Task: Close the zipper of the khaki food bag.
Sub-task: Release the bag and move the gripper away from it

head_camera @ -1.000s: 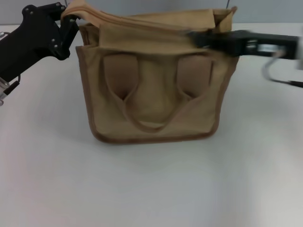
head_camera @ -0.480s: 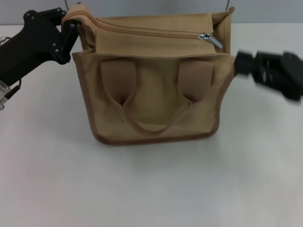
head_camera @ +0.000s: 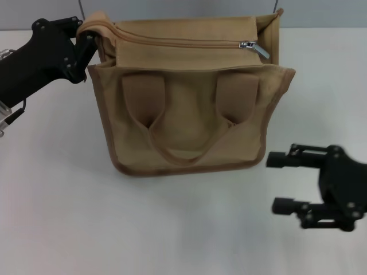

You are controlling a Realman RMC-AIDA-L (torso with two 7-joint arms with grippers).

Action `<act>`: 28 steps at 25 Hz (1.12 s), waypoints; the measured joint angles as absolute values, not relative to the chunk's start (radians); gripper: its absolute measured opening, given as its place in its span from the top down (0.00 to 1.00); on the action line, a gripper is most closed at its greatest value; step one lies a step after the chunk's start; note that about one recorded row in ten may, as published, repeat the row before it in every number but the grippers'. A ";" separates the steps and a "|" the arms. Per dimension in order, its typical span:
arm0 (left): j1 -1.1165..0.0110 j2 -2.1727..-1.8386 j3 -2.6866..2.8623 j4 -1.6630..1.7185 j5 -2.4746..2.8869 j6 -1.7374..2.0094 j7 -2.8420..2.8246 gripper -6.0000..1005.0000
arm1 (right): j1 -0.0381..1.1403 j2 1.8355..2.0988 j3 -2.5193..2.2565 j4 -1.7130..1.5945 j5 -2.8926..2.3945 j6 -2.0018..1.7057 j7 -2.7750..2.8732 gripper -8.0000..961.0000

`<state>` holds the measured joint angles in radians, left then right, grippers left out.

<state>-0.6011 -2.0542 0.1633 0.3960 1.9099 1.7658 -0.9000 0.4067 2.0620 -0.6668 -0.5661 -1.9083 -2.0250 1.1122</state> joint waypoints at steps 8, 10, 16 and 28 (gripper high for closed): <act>-0.596 -2.050 0.164 0.400 1.908 1.760 -0.933 0.98 | 0.419 2.076 -0.668 -0.525 -1.945 -1.971 1.065 0.19; -0.596 -2.050 0.165 0.400 1.908 1.758 -0.946 0.98 | 0.424 2.076 -0.667 -0.519 -1.946 -1.965 1.063 0.17; -0.584 -2.048 0.162 0.412 1.902 1.733 -0.994 0.97 | 0.447 2.076 -0.667 -0.493 -1.962 -1.931 1.063 0.16; -0.471 -1.963 0.423 0.690 1.914 1.784 -1.288 0.55 | 0.476 2.077 -0.668 -0.477 -1.981 -1.909 1.065 0.16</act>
